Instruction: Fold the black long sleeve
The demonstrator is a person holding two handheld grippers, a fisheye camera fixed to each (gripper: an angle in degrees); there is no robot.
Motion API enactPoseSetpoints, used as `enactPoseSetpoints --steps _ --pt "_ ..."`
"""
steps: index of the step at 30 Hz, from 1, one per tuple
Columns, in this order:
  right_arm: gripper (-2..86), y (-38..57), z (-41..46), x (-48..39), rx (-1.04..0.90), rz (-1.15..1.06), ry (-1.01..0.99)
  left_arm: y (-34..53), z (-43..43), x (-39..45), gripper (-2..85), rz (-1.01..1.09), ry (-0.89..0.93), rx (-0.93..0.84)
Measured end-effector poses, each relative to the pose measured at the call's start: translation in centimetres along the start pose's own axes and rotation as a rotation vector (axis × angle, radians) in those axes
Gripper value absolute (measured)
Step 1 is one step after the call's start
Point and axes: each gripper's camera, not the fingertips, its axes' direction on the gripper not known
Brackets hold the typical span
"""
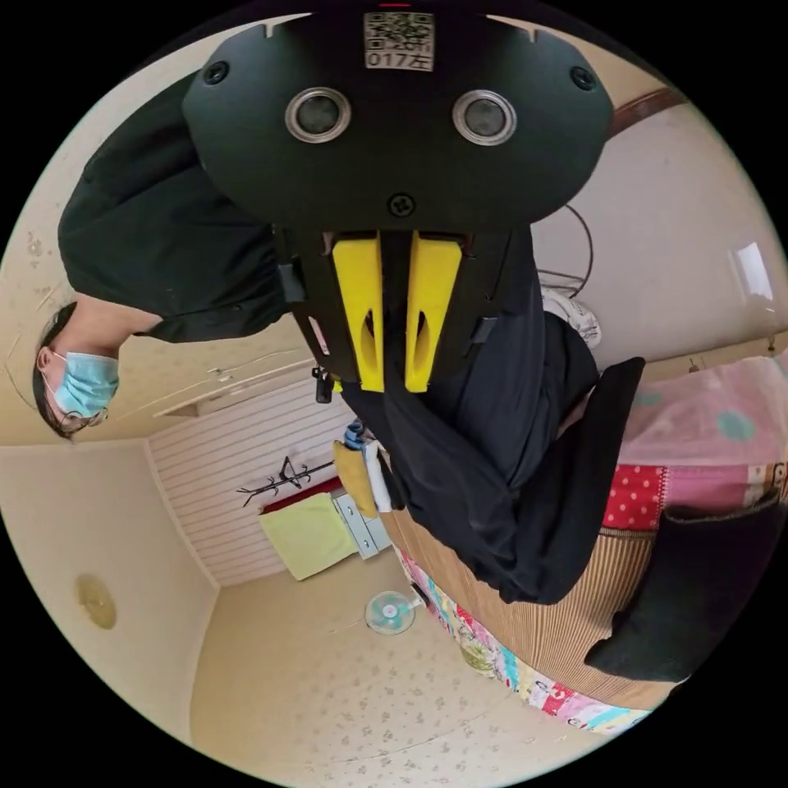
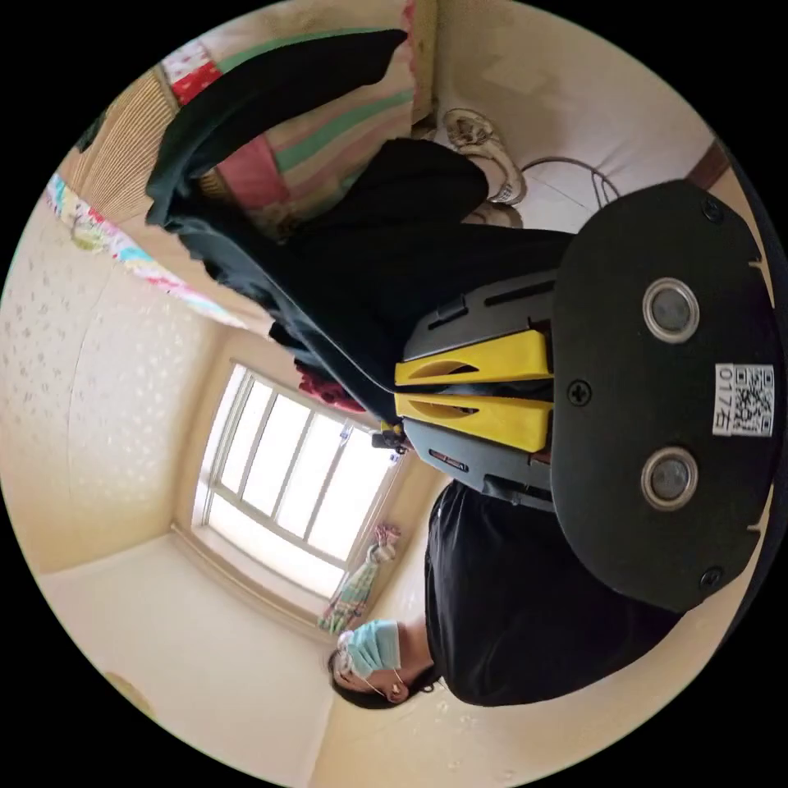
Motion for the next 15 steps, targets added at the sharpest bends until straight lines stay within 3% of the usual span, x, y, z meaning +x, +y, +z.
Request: enactPoseSetpoints --steps 4,6,9,11,15 --pt "3.6 0.4 1.5 -0.1 -0.220 0.037 0.152 0.7 -0.6 -0.8 6.1 -0.132 -0.233 -0.142" --pt "4.5 1.1 1.9 2.3 -0.247 0.162 0.240 2.1 -2.1 -2.2 8.2 -0.214 -0.234 -0.054" --pt "7.5 1.9 -0.2 6.1 -0.043 0.345 0.298 5.1 -5.3 -3.3 11.5 -0.282 -0.131 0.167" --pt "8.7 1.5 -2.2 7.2 0.137 0.392 0.452 6.3 -6.7 -2.8 11.3 -0.277 -0.115 0.265" --pt "9.8 -3.3 -3.0 7.8 0.166 0.403 0.753 6.6 -7.7 0.7 9.9 -0.219 -0.214 0.400"
